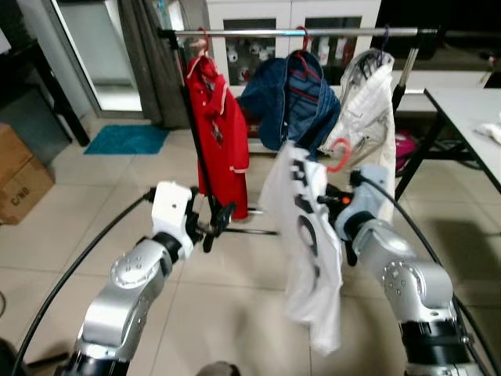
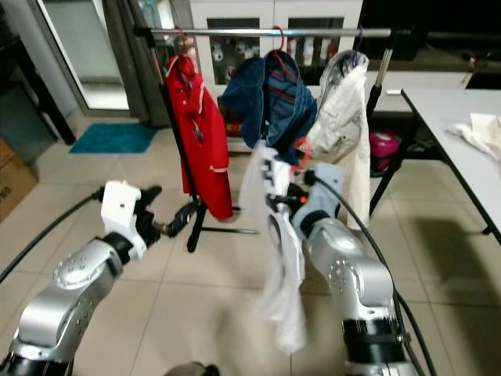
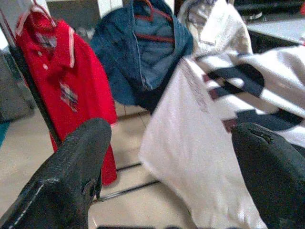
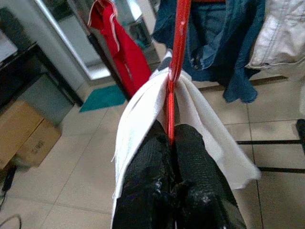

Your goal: Hang hanger

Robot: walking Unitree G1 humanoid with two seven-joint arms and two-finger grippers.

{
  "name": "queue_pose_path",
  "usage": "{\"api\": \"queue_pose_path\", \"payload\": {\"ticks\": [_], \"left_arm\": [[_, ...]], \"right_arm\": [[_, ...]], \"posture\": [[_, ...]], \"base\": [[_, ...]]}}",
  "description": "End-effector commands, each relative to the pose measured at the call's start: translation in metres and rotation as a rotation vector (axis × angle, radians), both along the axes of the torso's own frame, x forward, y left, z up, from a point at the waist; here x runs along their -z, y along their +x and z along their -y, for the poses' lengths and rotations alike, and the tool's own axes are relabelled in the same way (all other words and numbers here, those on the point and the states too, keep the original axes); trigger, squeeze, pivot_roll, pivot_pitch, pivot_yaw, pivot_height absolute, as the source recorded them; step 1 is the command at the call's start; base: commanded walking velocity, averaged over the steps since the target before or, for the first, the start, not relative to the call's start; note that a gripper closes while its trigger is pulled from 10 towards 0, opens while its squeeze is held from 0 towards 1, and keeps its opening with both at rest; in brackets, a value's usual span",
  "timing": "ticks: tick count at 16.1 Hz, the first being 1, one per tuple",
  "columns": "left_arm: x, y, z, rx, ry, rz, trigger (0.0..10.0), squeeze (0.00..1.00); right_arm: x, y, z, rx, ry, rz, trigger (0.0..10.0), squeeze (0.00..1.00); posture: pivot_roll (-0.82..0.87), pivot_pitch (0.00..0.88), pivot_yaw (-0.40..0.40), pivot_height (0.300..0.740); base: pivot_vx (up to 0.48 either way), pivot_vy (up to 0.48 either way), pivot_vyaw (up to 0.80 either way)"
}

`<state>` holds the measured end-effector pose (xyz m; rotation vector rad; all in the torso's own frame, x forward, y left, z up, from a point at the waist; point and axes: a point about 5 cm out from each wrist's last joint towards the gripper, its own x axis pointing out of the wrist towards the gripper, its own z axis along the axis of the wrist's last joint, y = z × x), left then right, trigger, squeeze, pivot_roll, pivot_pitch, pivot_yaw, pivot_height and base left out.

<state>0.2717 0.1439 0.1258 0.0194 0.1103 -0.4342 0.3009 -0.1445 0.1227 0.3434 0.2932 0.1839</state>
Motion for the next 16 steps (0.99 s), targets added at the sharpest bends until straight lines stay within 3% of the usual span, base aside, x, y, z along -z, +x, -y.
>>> {"api": "queue_pose_path", "payload": {"ticks": [1, 3, 5, 6, 8, 9, 10, 12, 15, 16], "left_arm": [[-0.002, 0.005, -0.002, -0.03, 0.013, 0.011, 10.0, 0.62], [-0.005, 0.01, -0.003, -0.046, 0.008, 0.032, 10.0, 0.62], [-0.002, 0.012, -0.002, -0.052, 0.0, 0.019, 10.0, 0.58], [0.0, 0.013, -0.002, -0.048, 0.011, 0.009, 10.0, 0.54], [0.005, 0.015, -0.002, -0.033, 0.047, -0.006, 10.0, 0.55], [0.009, 0.016, -0.001, -0.019, 0.04, -0.033, 10.0, 0.59], [0.009, 0.016, -0.001, -0.011, 0.032, -0.043, 10.0, 1.0], [0.011, 0.023, -0.004, 0.002, 0.001, -0.049, 10.0, 1.0], [0.004, 0.034, -0.005, 0.004, -0.024, -0.03, 10.0, 1.0], [0.004, 0.038, -0.011, -0.022, 0.001, -0.024, 10.0, 0.95]], "right_arm": [[-0.006, 0.0, 0.0, 0.015, -0.019, 0.058, 10.0, 0.0], [-0.007, 0.001, -0.005, 0.014, -0.015, 0.096, 10.0, 0.0], [-0.017, 0.008, -0.009, 0.063, -0.019, 0.159, 10.0, 0.0], [-0.021, 0.009, -0.014, 0.013, 0.017, 0.175, 10.0, 0.0], [-0.031, 0.007, -0.022, -0.086, 0.077, 0.218, 10.0, 0.0], [-0.036, 0.006, -0.025, -0.12, 0.074, 0.232, 10.0, 0.0], [-0.037, 0.006, -0.027, -0.144, 0.067, 0.229, 10.0, 0.0], [-0.041, -0.002, -0.043, -0.3, 0.107, 0.218, 10.0, 0.0], [-0.052, -0.005, -0.046, -0.33, 0.154, 0.252, 10.0, 0.0], [-0.056, -0.005, -0.045, -0.333, 0.172, 0.258, 10.0, 0.0]], "posture": [[-0.03, 0.0, 0.061, 0.74], [-0.04, 0.0, 0.054, 0.74], [-0.05, 0.0, 0.073, 0.74], [-0.05, 0.0, 0.081, 0.74], [-0.06, 0.0, 0.084, 0.74], [-0.06, 0.0, 0.08, 0.74], [-0.05, 0.0, 0.073, 0.74], [-0.07, 0.0, 0.081, 0.74], [-0.07, 0.0, 0.089, 0.74], [-0.08, 0.0, 0.102, 0.74]], "base": [[0.0, -0.352, 0.0], [0.0, -0.48, 0.0], [0.0, 0.0, 0.0], [0.0, 0.0, 0.0], [0.0, 0.0, 0.0], [0.0, 0.0, 0.0], [0.0, 0.0, 0.0], [0.0, 0.0, 0.0], [0.0, 0.0, 0.0], [0.0, 0.0, 0.0]]}}
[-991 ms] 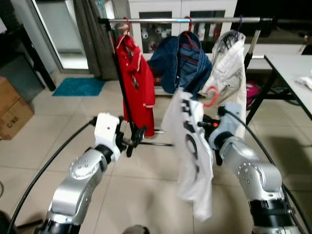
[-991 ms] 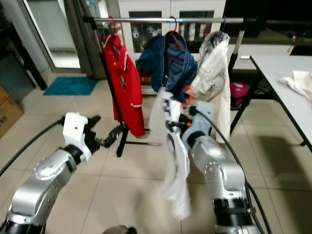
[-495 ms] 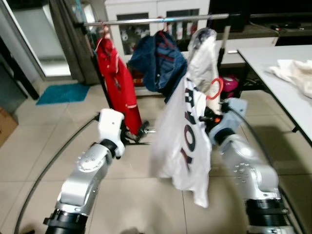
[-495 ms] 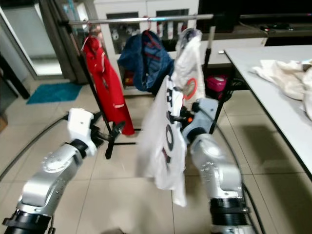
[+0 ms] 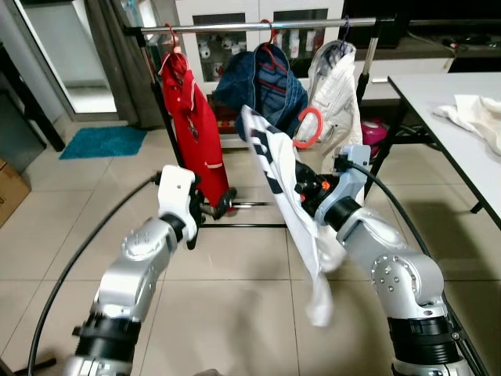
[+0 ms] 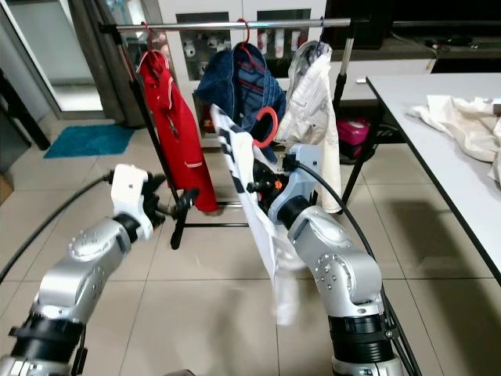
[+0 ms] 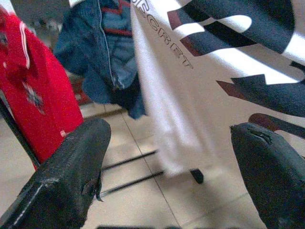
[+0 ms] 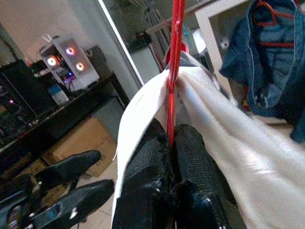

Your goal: Hang hanger

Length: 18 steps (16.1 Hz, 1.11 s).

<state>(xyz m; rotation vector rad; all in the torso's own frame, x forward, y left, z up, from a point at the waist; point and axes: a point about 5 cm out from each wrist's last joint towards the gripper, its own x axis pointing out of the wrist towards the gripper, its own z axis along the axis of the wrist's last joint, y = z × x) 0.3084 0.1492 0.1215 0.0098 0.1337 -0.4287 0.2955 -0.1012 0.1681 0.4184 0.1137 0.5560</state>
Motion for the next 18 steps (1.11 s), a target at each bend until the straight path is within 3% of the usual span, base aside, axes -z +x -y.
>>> {"api": "queue_pose_path", "payload": {"ticks": [1, 2, 7, 8, 12, 16, 17, 18], "left_arm": [[0.001, 0.005, -0.015, -0.061, 0.046, 0.006, 10.0, 0.52], [0.003, 0.005, -0.024, -0.071, 0.12, 0.025, 10.0, 0.0], [-0.015, 0.008, -0.063, -0.022, 0.022, 0.058, 10.0, 0.0], [-0.014, 0.008, -0.066, 0.009, 0.037, 0.054, 10.0, 0.0], [-0.011, 0.01, -0.069, 0.052, 0.075, 0.042, 10.0, 0.0], [-0.009, 0.011, -0.07, 0.1, 0.063, 0.032, 10.0, 0.0], [-0.004, 0.011, -0.069, 0.107, 0.066, 0.022, 3.9, 0.0], [-0.003, 0.011, -0.068, 0.111, 0.058, 0.017, 0.0, 0.0]], "right_arm": [[-0.012, 0.0, -0.001, -0.034, 0.029, 0.032, 10.0, 0.0], [-0.012, -0.001, 0.001, -0.055, 0.019, 0.031, 10.0, 0.0], [-0.025, -0.022, 0.005, -0.329, 0.027, 0.063, 10.0, 0.0], [-0.029, -0.029, 0.005, -0.411, 0.037, 0.065, 10.0, 0.0], [-0.031, -0.042, 0.006, -0.546, 0.025, 0.064, 10.0, 0.0], [-0.033, -0.048, 0.01, -0.588, 0.024, 0.064, 10.0, 0.0], [-0.034, -0.05, 0.009, -0.608, 0.031, 0.064, 10.0, 0.0], [-0.034, -0.051, 0.009, -0.615, 0.031, 0.064, 10.0, 0.0]], "posture": [[-0.08, 0.0, 0.107, 0.74], [-0.08, 0.0, 0.111, 0.74], [-0.1, 0.0, 0.116, 0.74], [-0.1, 0.0, 0.11, 0.74], [-0.11, 0.0, 0.118, 0.74], [-0.11, 0.0, 0.119, 0.74], [-0.11, 0.0, 0.117, 0.74], [-0.11, 0.0, 0.117, 0.74]], "base": [[0.0, 0.0, 0.0], [0.0, 0.0, 0.0], [0.0, 0.0, 0.0], [0.0, 0.0, 0.0], [0.0, 0.0, 0.0], [0.0, 0.0, 0.0], [0.0, 0.0, 0.0], [0.0, 0.0, 0.0]]}}
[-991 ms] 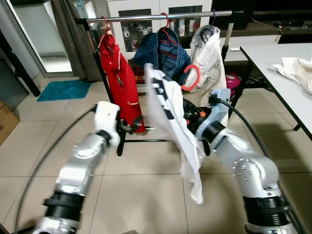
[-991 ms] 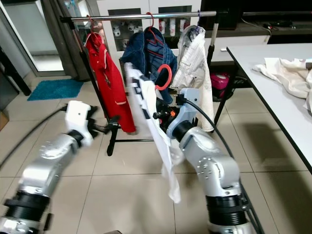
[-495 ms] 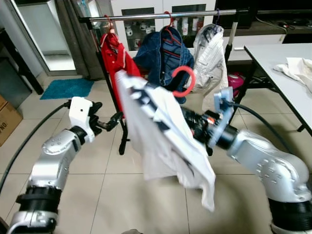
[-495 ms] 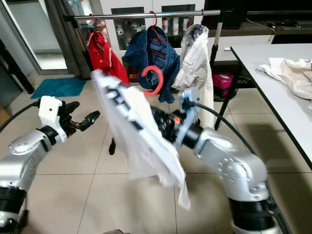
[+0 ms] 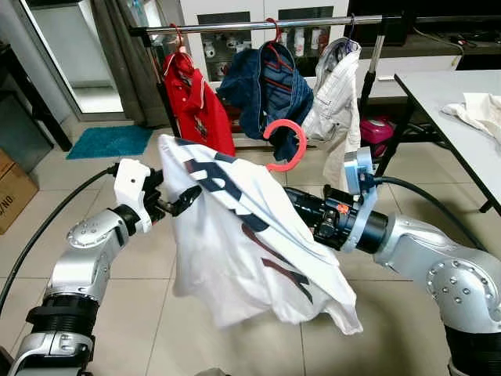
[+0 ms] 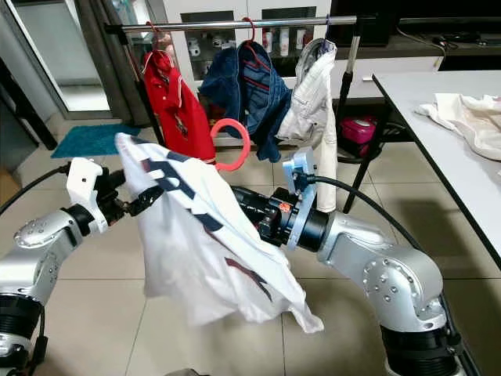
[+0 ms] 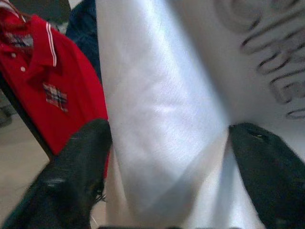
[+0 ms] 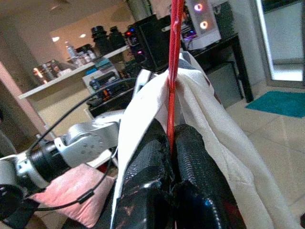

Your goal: Hang hanger

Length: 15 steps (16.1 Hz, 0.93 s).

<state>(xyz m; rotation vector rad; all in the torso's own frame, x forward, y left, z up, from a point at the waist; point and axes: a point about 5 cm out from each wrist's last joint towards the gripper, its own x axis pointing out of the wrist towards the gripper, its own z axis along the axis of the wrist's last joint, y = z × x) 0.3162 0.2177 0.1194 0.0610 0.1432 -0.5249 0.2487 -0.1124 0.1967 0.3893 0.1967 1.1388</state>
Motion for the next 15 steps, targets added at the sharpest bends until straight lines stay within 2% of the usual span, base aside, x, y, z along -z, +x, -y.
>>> {"api": "queue_pose_path", "payload": {"ticks": [1, 7, 8, 9, 10, 12, 15], "left_arm": [[-0.005, 0.003, 0.0, 0.016, 0.007, 0.014, 0.0, 0.0], [-0.002, 0.002, 0.005, 0.047, -0.008, 0.012, 0.0, 0.0], [0.0, 0.001, 0.005, 0.03, 0.019, -0.006, 0.0, 0.0], [-0.002, 0.003, 0.005, 0.004, -0.026, 0.0, 0.0, 0.0], [-0.004, 0.003, 0.006, 0.004, -0.037, 0.009, 0.0, 0.0], [-0.004, 0.002, 0.008, 0.011, -0.009, 0.023, 0.0, 0.0], [0.006, -0.002, 0.007, -0.01, -0.03, -0.04, 0.0, 0.0]], "right_arm": [[-0.005, -0.005, -0.003, -0.037, 0.021, 0.021, 10.0, 0.0], [-0.005, -0.006, -0.005, -0.048, 0.023, 0.02, 10.0, 0.0], [-0.004, -0.007, -0.006, -0.052, 0.023, 0.016, 10.0, 0.0], [-0.004, -0.007, -0.006, -0.053, 0.021, 0.014, 10.0, 0.0], [-0.004, -0.007, -0.006, -0.054, 0.021, 0.014, 10.0, 0.0], [-0.003, -0.008, -0.006, -0.055, 0.02, 0.013, 10.0, 0.0], [-0.002, -0.008, -0.006, -0.053, 0.017, 0.009, 10.0, 0.0]], "posture": [[-0.11, 0.0, 0.117, 0.74], [-0.11, 0.0, 0.114, 0.74], [-0.11, 0.0, 0.113, 0.74], [-0.11, 0.0, 0.113, 0.74], [-0.11, 0.0, 0.112, 0.74], [-0.1, 0.0, 0.111, 0.74], [-0.11, 0.0, 0.112, 0.74]], "base": [[0.0, 0.0, 0.0], [0.0, 0.0, 0.0], [0.0, 0.0, 0.0], [0.0, 0.0, 0.0], [0.0, 0.0, 0.0], [0.0, 0.0, 0.0], [0.0, 0.0, 0.0]]}}
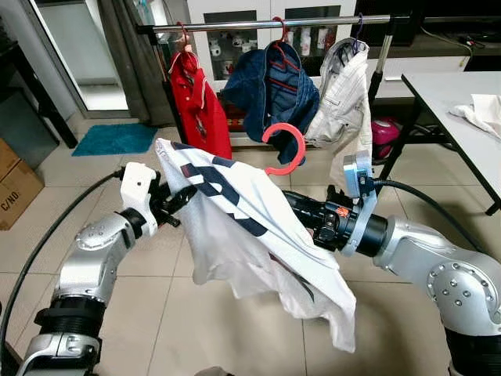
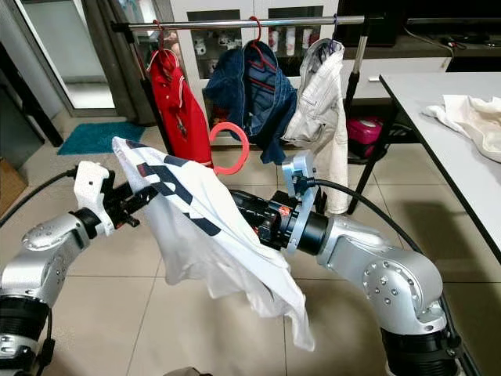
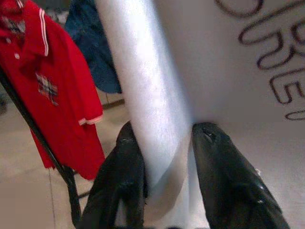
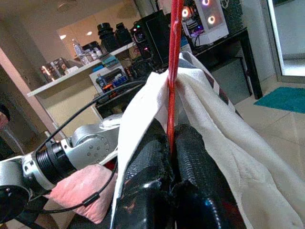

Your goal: Hang hanger

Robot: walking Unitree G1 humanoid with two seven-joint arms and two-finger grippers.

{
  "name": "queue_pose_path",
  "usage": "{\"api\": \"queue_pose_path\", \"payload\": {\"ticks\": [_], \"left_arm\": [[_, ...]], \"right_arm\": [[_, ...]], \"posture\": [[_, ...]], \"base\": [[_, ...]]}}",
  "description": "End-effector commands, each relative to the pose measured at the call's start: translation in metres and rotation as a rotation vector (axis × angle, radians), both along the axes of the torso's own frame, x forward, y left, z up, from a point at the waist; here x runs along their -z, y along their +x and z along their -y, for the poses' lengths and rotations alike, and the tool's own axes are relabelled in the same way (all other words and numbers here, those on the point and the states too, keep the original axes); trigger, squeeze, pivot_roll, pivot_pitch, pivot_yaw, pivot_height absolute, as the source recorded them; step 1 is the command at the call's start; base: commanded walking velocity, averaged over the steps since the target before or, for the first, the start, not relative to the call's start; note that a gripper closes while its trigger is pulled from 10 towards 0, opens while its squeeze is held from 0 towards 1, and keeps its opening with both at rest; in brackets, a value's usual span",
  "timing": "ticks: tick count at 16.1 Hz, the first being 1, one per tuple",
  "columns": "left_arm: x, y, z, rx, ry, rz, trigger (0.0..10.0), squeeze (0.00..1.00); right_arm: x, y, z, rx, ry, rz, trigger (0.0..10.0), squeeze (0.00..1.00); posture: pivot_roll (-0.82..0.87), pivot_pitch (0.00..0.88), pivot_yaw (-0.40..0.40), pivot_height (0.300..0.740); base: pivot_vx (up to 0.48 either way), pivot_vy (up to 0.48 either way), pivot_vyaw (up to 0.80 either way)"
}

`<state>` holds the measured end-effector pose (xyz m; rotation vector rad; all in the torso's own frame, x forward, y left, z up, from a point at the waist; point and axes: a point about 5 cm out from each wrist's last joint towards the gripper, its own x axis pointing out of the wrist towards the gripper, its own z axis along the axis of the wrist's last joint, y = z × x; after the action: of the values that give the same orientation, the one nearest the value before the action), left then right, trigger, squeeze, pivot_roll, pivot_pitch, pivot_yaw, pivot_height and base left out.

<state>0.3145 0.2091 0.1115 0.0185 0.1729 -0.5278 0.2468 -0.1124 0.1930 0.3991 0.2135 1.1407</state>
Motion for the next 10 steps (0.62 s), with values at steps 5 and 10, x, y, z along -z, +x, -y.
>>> {"api": "queue_pose_path", "payload": {"ticks": [5, 10], "left_arm": [[0.002, -0.004, 0.002, 0.001, -0.008, 0.018, 0.0, 0.0], [0.005, -0.006, 0.001, -0.055, -0.036, 0.045, 0.0, 0.0]], "right_arm": [[-0.004, -0.005, -0.007, -0.027, 0.017, 0.025, 10.0, 0.0], [0.0, 0.008, -0.003, 0.119, -0.023, 0.034, 10.0, 0.0]], "posture": [[-0.11, 0.0, 0.114, 0.74], [-0.12, 0.0, 0.121, 0.74]], "base": [[0.0, 0.0, 0.0], [0.0, 0.0, 0.0]]}}
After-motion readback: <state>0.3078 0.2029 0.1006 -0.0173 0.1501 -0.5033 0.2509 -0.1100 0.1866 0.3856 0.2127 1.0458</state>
